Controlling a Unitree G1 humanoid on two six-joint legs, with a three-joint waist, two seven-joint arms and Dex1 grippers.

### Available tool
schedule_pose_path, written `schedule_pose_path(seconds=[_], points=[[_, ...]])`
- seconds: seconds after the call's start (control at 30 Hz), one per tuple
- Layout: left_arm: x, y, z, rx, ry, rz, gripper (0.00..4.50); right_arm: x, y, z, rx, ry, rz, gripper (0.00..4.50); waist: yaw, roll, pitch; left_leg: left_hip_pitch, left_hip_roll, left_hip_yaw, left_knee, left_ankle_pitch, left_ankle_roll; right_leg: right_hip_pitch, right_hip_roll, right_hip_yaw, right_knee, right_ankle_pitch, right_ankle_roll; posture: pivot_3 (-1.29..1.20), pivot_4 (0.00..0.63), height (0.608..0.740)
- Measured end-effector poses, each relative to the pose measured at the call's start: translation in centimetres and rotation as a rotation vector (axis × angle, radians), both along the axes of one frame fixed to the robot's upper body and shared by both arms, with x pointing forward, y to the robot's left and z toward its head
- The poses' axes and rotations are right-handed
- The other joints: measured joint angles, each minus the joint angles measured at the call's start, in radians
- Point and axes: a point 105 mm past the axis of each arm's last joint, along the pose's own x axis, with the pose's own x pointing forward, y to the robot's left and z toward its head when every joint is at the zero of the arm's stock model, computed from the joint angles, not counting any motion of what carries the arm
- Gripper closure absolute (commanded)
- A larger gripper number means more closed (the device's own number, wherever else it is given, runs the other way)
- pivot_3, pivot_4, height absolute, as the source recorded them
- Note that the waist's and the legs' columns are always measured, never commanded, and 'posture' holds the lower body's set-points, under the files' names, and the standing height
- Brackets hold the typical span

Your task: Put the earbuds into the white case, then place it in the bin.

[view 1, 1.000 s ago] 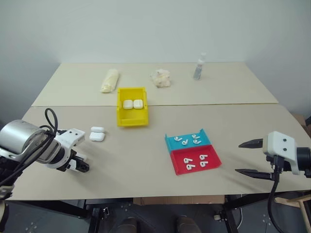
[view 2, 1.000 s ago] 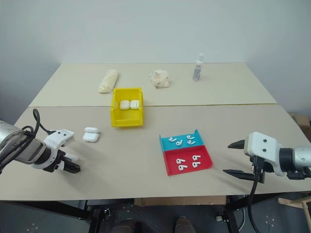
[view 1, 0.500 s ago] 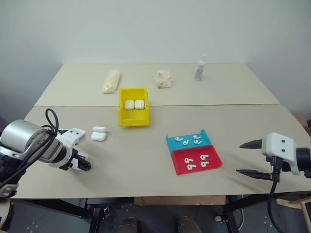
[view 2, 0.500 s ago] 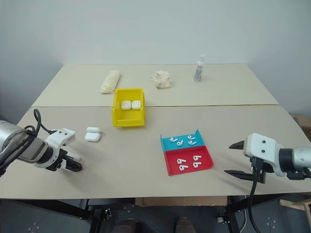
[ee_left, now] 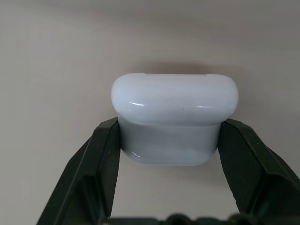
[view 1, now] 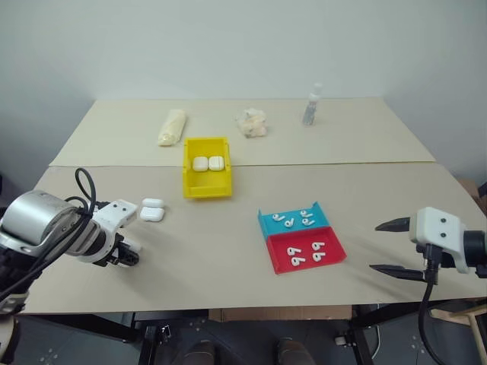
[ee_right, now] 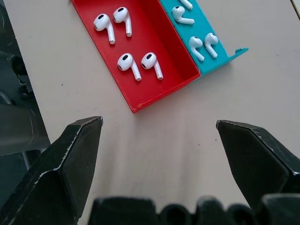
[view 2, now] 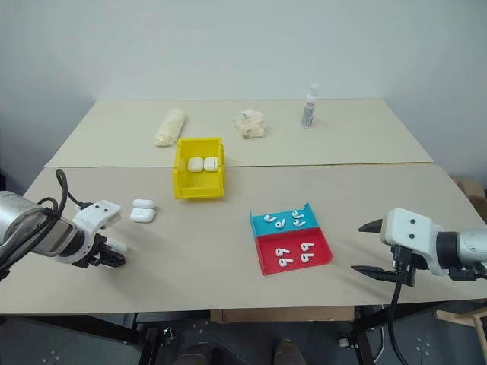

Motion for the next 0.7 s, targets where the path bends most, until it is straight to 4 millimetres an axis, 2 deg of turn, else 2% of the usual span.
schedule_pose_path(seconds=[0.13,0.2,0.3,0.4,0.43,0.53,0.7], points=[[0.1,-1.1,4.0,-0.049,-0.224,-0.124,1.70,0.4,-0.1,1.1,-0.029,-0.007,0.000,0.00,-0.001,0.000,0.000,-0.002,0.000,-0.001,0.000,0.000,0.000,-0.003,0.000,0.001,0.000,0.000,0.000,0.00,0.150,0.740],[0.2,-2.5,5.9,-0.100,-0.373,-0.234,1.70,0.6,0.0,2.1,-0.046,-0.014,0.004,0.00,-0.001,0.000,0.000,-0.001,0.001,-0.001,0.000,0.000,0.000,-0.003,0.000,0.002,0.000,0.000,0.000,0.00,0.150,0.740],[-0.1,-5.2,7.3,-0.215,-0.571,-0.404,1.70,0.8,0.4,3.1,-0.082,-0.003,0.030,0.00,0.001,0.001,-0.001,0.001,0.001,0.001,0.000,0.000,0.000,0.000,0.000,0.002,-0.001,0.000,0.000,0.00,0.150,0.740],[-0.4,-7.9,7.6,-0.342,-0.725,-0.551,1.70,1.3,0.9,4.2,-0.120,-0.004,0.060,0.00,0.002,0.002,-0.001,0.002,0.001,0.004,-0.001,0.000,0.000,0.002,0.000,0.001,-0.002,0.000,0.000,0.00,0.150,0.740],[-0.4,-8.8,7.8,-0.401,-0.829,-0.603,1.70,1.4,1.2,4.5,-0.136,0.003,0.083,0.00,0.002,0.003,-0.002,0.002,0.001,0.005,-0.001,0.000,0.000,0.002,0.000,0.001,-0.003,0.000,0.000,0.00,0.150,0.740],[-0.6,-11.6,7.4,-0.529,-0.999,-0.756,1.70,1.6,2.5,4.9,-0.193,0.026,0.163,0.00,0.004,0.002,-0.001,0.001,0.001,0.005,-0.001,0.000,0.000,0.002,0.000,0.000,-0.004,0.001,-0.001,0.00,0.150,0.740],[0.1,-14.0,5.2,-0.667,-1.064,-0.849,1.70,1.4,4.1,3.7,-0.300,0.119,0.301,0.00,0.003,0.002,-0.001,-0.001,0.001,0.004,0.000,0.000,0.000,0.001,-0.001,-0.001,-0.004,0.001,0.000,0.00,0.150,0.740]])
